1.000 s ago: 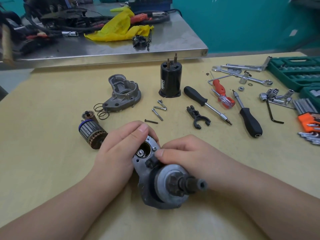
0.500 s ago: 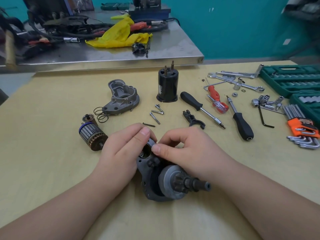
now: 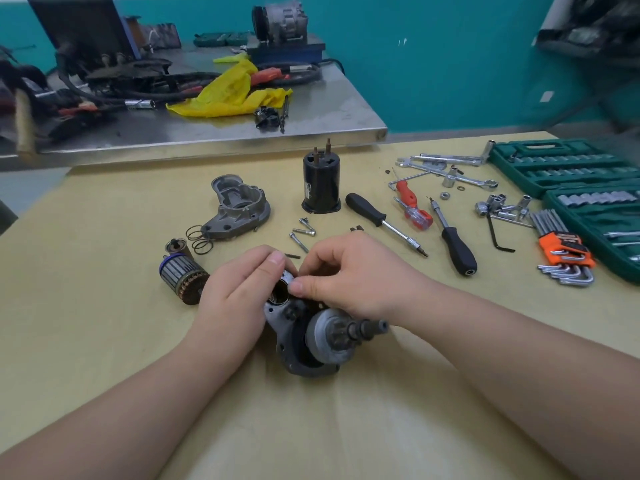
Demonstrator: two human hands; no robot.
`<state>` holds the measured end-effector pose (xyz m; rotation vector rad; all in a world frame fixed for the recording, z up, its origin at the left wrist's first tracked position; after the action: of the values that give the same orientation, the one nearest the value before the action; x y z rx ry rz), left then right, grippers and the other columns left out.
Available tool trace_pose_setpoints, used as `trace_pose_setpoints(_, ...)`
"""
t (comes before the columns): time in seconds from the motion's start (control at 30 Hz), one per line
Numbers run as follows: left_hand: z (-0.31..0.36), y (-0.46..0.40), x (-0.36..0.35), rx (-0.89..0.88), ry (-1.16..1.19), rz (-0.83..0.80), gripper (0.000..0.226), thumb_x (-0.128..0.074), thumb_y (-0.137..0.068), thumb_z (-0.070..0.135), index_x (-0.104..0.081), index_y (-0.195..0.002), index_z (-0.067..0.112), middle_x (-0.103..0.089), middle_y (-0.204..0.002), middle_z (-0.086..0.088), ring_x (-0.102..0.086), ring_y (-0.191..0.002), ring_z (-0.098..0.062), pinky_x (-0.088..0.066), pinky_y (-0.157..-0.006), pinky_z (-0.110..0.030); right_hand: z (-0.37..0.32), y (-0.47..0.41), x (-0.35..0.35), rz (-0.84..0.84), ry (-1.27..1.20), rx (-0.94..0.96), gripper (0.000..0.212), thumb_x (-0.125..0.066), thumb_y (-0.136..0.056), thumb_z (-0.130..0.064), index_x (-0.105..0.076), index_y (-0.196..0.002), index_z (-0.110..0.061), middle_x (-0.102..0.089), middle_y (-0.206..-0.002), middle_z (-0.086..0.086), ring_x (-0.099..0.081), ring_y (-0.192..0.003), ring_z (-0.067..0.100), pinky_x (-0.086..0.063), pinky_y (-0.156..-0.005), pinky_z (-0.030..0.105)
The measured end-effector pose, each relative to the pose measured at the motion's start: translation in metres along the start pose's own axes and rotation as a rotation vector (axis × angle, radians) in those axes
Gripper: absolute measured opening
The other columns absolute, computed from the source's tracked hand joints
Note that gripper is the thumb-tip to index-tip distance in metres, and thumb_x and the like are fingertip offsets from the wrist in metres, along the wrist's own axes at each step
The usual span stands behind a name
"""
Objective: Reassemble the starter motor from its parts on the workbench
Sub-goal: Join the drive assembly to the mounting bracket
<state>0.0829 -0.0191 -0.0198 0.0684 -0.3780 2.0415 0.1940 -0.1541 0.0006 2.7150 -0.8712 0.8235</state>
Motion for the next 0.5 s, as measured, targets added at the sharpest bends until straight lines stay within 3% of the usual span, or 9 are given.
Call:
trace_pose_setpoints(0.07, 0.002, -0.001, -0.001, -0.014, -0.023, 0.009, 0.032, -0.052, -0.101, 0.032, -0.072, -0.078, 0.022, -0.067, -0.074, 0.006, -0.061, -0.076, -0.011, -0.045, -0.071, -0.026, -0.005, -0.002, 0.004, 0.011, 0.106, 0.019, 0.017, -0.088, -0.084, -0.040, -0.076, -0.078, -0.028, -0.075, -0.077, -0.007, -0.066, -0.068, 0.005, -0.057, -0.072, 0.033)
trace_pose_setpoints(0.13, 0.003, -0.002, -0.001, -0.017, -0.030, 0.023, 0.032, -0.052, -0.100, 0.032, -0.073, -0.077, 0.023, -0.068, -0.074, 0.006, -0.061, -0.076, -0.009, -0.045, -0.070, -0.022, -0.011, -0.004, 0.008, 0.018, 0.178, 0.049, 0.018, -0.088, -0.084, -0.041, -0.076, -0.082, -0.027, -0.074, -0.078, -0.008, -0.066, -0.072, 0.006, -0.054, -0.070, 0.027)
trace_pose_setpoints(0.23, 0.004, -0.005, -0.002, -0.019, -0.047, 0.037, 0.033, -0.051, -0.100, 0.034, -0.072, -0.077, 0.023, -0.068, -0.073, 0.005, -0.061, -0.075, -0.011, -0.044, -0.069, -0.027, -0.014, -0.005, 0.011, 0.013, 0.198, 0.078, 0.015, -0.088, -0.084, -0.038, -0.078, -0.084, -0.027, -0.074, -0.081, -0.008, -0.066, -0.076, 0.004, -0.050, -0.067, 0.020)
trace_pose_setpoints(0.37, 0.001, -0.010, -0.003, -0.024, -0.079, 0.068, 0.035, -0.050, -0.100, 0.035, -0.073, -0.080, 0.020, -0.070, -0.077, -0.002, -0.064, -0.079, -0.019, -0.046, -0.074, -0.038, -0.011, -0.007, 0.015, 0.024, 0.161, 0.098, 0.009, -0.088, -0.085, -0.031, -0.081, -0.084, -0.027, -0.076, -0.081, -0.006, -0.068, -0.078, 0.006, -0.055, -0.074, 0.028)
trace_pose_setpoints(0.5, -0.001, -0.013, -0.004, -0.026, -0.109, 0.090, 0.034, -0.049, -0.102, 0.035, -0.074, -0.083, 0.021, -0.071, -0.080, 0.000, -0.065, -0.081, -0.019, -0.048, -0.074, -0.038, -0.007, -0.009, 0.021, -0.008, 0.098, 0.108, 0.006, -0.089, -0.086, -0.024, -0.082, -0.086, -0.025, -0.072, -0.074, -0.012, -0.060, -0.060, -0.006, -0.044, -0.060, 0.009)
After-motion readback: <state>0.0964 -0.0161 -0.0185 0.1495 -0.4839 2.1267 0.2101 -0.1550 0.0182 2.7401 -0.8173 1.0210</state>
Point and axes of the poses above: each hand's wrist, its own y-axis away from the middle knuckle, its own x-axis out of the back of the hand, z = x × y, the point moved 4 cm from there along -y, towards the middle knuckle
